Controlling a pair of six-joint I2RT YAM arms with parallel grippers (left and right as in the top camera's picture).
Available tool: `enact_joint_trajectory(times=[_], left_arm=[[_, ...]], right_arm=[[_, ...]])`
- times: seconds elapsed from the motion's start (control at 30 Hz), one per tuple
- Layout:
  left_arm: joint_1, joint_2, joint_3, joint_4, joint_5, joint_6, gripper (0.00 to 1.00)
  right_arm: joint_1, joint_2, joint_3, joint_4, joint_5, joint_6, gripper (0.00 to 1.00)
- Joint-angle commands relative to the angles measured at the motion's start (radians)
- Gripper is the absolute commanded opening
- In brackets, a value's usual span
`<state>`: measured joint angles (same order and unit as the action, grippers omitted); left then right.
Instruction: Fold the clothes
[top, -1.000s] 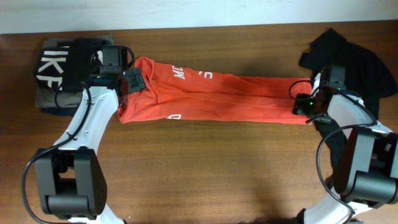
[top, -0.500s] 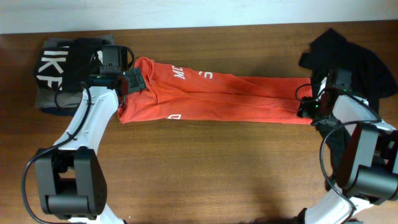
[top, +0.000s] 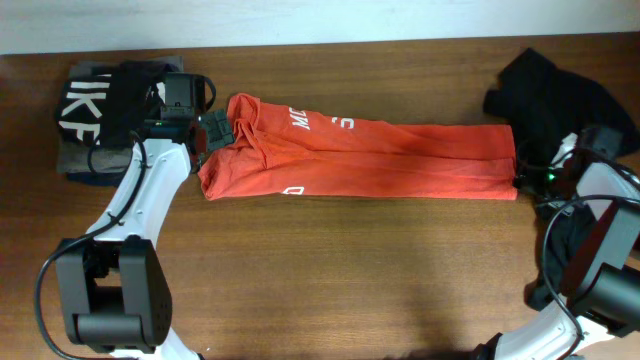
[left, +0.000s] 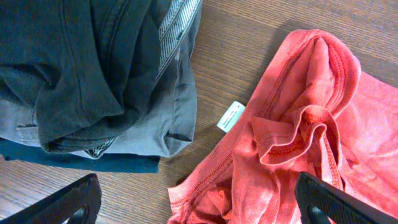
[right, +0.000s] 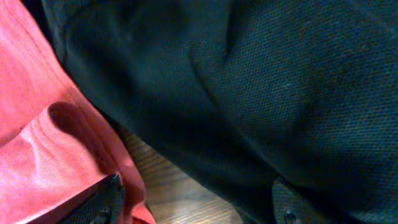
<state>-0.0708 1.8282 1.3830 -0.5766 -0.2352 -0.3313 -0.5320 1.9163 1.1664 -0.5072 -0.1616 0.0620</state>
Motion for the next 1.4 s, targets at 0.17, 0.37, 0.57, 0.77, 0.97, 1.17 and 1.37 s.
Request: enact_joint_trajectory(times=[0.17,0.37,0.57,0.77,0.97,1.17,1.37], left_arm=[[0.002,0.007,0.016,-0.001,-0.023,0.037,0.99],[0.002,0.007,0.016,-0.005,-0.023,0.064,0.99],[0.002,0.007,0.016,-0.017,-0.023,0.064,0.99],[0.002,0.007,0.016,-0.035,-0.023,0.064,0.99],[0.002,0.007,0.016,-0.07,-0.022,0.064,0.99],[0.002,0.007,0.016,-0.088,-0.022,0.064,0.99],[0.002,0.007,0.016,-0.099,-0.011,0.065,0.99]], right_arm=[[-0.009,0.031,0.015,-0.009,-0.048,-0.016,0.84],[-0.059,0.031,0.066,-0.007,-0.045,-0.003,0.85],[-0.09,0.031,0.123,0.006,-0.072,-0.003,0.85],[-0.081,0.031,0.248,-0.09,-0.129,-0.003,0.85],[-0.061,0.031,0.427,-0.335,-0.174,-0.003,0.91],[-0.024,0.029,0.512,-0.537,-0.22,-0.026,0.97],[0.06,0.029,0.509,-0.639,-0.234,-0.103,0.97]])
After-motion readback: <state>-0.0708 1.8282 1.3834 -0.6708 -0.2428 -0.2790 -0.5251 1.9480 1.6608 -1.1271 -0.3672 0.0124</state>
